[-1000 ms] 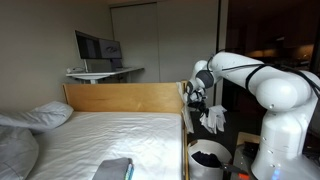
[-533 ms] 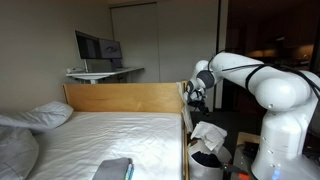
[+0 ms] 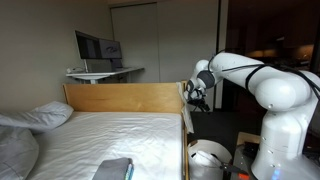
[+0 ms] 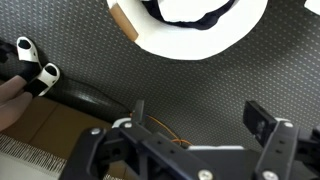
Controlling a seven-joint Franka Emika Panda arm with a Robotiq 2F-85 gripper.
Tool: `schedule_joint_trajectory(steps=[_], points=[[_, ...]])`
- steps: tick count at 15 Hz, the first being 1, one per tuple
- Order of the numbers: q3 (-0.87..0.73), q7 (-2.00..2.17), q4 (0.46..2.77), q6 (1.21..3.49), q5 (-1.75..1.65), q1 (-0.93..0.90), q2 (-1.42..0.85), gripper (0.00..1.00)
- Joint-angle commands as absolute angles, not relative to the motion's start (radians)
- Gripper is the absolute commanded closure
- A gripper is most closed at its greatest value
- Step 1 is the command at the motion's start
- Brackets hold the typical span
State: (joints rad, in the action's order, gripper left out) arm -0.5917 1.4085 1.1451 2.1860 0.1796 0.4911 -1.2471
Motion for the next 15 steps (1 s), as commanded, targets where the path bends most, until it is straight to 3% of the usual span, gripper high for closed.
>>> schedule_joint_trajectory(steps=[1,9,15], points=[[-0.58,1.397,1.13,2.174,0.191,0.503,-1.239,0.0],[-0.4,1.127,1.217,2.343,0.297,0.519,-1.14,0.0],[-0.243,0.883,1.307,2.35,0.357,0.531,-1.059,0.0]])
